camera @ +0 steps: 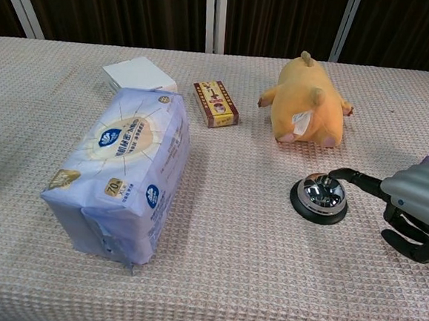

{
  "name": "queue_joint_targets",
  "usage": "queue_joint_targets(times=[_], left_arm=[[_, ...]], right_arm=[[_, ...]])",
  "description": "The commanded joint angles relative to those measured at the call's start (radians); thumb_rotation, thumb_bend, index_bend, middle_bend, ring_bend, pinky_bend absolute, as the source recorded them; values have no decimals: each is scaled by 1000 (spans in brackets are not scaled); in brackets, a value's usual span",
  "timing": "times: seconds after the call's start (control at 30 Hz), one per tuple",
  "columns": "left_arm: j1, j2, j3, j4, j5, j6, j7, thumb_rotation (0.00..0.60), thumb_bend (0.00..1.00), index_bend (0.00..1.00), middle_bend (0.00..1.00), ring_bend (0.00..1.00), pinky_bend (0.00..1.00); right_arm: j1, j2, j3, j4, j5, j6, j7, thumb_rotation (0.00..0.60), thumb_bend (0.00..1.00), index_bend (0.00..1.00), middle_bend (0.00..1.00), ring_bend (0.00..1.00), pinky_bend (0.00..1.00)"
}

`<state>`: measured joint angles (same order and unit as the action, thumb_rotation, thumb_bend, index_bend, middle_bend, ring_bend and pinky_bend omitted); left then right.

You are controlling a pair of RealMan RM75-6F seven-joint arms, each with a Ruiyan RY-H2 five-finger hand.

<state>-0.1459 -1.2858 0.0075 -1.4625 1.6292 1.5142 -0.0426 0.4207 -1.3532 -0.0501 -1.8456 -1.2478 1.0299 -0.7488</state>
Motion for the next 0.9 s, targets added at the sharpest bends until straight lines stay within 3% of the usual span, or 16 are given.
queue_joint_targets(times=[0.03,0.17,0.5,0.9], left_arm=[[0,2,0,-1,2,2,0,520,79,125,93,71,221],[-2,0,2,-1,5,-1,1,519,81,125,93,71,221],[-2,-2,3,3,5,-2,0,518,81,128,93,71,222],[-5,0,4,-4,11,-1,4,518,82,129,93,71,222]], right_arm=[[-7,6,1,-7,-59,35,51,600,440,0,805,714,754],[-9,7,-4,6,-93,47,82,600,439,0,806,714,754],[2,-12,-21,22,-33,13,34,600,439,0,806,714,754],[-1,-6,-25,26,-84,40,75,600,438,0,806,714,754]])
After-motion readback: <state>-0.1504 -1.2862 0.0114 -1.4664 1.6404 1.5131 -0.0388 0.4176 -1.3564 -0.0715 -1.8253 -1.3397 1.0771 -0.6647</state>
